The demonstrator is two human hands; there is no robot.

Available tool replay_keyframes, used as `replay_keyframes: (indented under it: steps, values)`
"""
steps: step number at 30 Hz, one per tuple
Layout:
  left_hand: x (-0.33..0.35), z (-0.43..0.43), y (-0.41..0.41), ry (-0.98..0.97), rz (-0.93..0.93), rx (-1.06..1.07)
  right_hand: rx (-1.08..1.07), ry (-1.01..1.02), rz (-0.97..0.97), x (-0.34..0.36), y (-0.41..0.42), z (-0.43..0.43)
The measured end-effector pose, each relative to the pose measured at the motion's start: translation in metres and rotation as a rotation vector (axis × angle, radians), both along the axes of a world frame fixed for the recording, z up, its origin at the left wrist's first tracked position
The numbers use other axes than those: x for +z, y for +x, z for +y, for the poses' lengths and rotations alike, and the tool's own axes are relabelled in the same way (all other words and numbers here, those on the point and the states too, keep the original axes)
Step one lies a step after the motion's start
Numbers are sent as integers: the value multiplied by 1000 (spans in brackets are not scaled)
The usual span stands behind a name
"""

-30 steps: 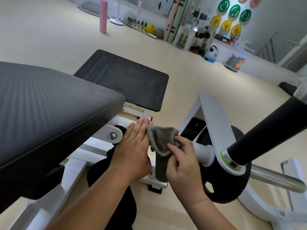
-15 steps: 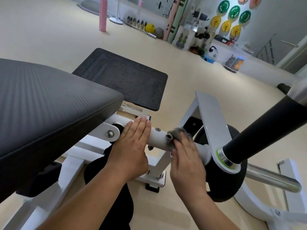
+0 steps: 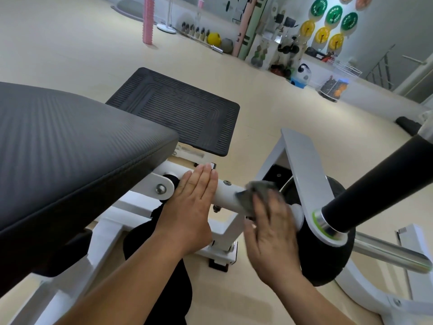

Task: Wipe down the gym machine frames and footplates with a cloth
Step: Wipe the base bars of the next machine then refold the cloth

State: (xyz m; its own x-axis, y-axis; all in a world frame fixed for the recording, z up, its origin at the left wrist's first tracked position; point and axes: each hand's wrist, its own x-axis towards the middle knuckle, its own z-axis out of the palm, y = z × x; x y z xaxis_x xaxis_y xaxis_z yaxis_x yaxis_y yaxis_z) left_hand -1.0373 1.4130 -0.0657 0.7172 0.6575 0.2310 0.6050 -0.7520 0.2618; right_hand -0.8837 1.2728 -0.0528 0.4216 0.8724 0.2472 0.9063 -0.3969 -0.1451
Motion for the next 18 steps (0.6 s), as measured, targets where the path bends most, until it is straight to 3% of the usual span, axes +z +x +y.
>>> replay_keyframes:
  steps: [1, 3, 10, 14, 16, 18]
  values:
    - [-1, 0, 0, -3, -7, 1, -127, -18, 78, 0, 4, -2]
    - [-4, 0, 1, 2, -8, -2, -224, -19, 49, -1, -1, 2]
    - [-2, 2, 2, -50, -93, -30, 139, -51, -75, -11, -4, 14]
    - [-5, 1, 4, -31, -99, -2, 26, 3, 11, -3, 12, -2]
    - [-8, 1, 6, -19, -98, 3, -101, -1, -61, -3, 3, 0]
    - [-9, 2, 6, -31, -91, 1, -80, -24, -55, -7, -10, 8]
